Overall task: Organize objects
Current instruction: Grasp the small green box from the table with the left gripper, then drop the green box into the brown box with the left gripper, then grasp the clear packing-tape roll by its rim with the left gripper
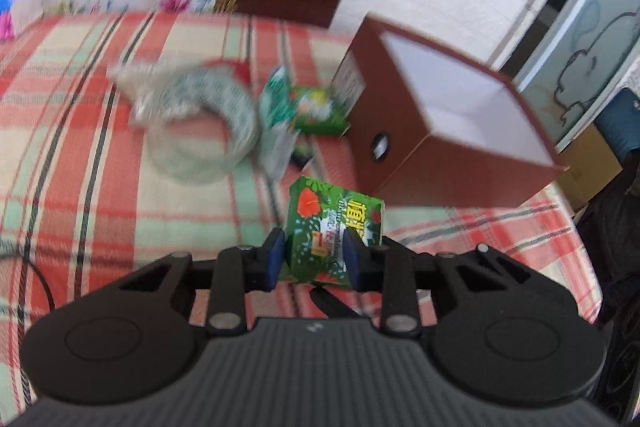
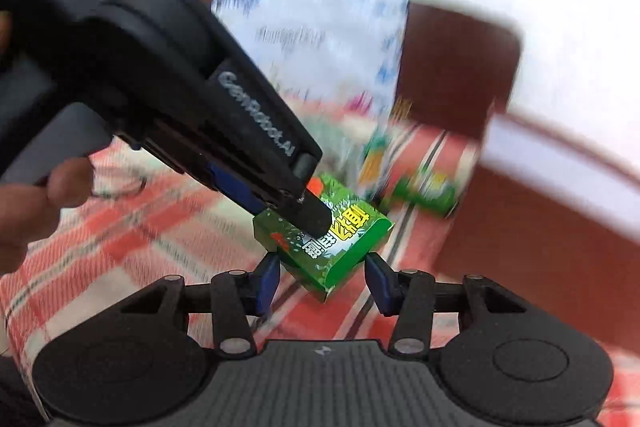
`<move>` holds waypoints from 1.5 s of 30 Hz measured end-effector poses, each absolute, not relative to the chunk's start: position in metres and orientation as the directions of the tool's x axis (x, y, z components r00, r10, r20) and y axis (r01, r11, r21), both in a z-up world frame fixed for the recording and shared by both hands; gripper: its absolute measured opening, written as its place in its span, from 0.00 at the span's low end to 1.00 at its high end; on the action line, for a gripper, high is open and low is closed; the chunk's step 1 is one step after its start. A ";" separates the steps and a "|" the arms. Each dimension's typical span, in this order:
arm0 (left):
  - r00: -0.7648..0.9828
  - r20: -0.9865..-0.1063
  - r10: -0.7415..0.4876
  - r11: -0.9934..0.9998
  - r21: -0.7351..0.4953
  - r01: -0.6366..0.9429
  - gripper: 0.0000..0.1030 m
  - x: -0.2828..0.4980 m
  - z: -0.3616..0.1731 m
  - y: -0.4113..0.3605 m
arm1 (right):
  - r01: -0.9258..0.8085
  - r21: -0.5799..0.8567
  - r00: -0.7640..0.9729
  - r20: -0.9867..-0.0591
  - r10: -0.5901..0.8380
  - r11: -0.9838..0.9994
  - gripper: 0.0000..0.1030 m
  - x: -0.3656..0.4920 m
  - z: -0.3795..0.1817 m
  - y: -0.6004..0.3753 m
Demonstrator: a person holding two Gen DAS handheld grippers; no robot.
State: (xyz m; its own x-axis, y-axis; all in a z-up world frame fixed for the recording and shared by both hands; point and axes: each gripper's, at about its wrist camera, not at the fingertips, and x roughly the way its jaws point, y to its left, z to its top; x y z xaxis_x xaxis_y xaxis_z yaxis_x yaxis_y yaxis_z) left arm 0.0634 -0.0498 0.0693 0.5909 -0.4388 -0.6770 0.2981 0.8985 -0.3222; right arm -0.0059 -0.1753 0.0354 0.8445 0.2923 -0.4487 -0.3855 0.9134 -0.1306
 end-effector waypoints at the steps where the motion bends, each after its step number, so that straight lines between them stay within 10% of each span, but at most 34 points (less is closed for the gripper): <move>1: 0.606 -0.655 -0.452 0.892 -0.321 0.318 0.33 0.062 0.080 -0.053 | -0.365 -0.153 0.870 -0.408 0.278 0.918 0.46 -0.011 0.043 -0.178; 13: 0.668 -0.532 -0.520 0.842 -0.189 0.505 0.35 0.116 0.136 -0.170 | -0.102 -0.203 0.969 -0.240 0.052 0.974 0.46 0.030 0.084 -0.260; 17: 0.683 -0.572 -0.454 0.873 -0.131 0.470 0.37 0.144 0.121 -0.198 | -0.062 -0.213 0.954 -0.299 -0.005 0.975 0.71 0.069 0.067 -0.277; 20: 0.706 -0.612 -0.357 0.907 -0.048 0.418 0.37 0.152 0.107 -0.202 | -0.046 -0.164 0.960 -0.282 -0.002 0.985 0.70 0.070 0.065 -0.285; 29: 0.715 -0.536 -0.450 0.885 -0.161 0.436 0.43 0.082 0.108 -0.129 | -0.045 -0.048 0.980 -0.195 0.035 0.998 0.71 -0.002 0.063 -0.282; 37: 0.707 -0.696 -0.129 0.990 -0.132 0.051 0.43 0.076 0.048 0.003 | -0.300 -0.058 0.875 -0.414 0.251 0.952 0.44 0.002 0.031 -0.201; 45: 0.712 -0.701 0.026 0.992 -0.068 -0.103 0.43 0.074 0.011 0.073 | -0.335 -0.057 0.824 -0.502 0.263 0.940 0.43 0.037 0.029 -0.157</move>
State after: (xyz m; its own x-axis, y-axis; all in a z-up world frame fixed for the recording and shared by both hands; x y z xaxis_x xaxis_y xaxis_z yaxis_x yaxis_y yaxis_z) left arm 0.0740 0.0728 0.0106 0.7124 0.0264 -0.7012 -0.1032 0.9924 -0.0676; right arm 0.0371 -0.1574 0.0288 0.8239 0.2634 -0.5018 -0.3351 0.9405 -0.0566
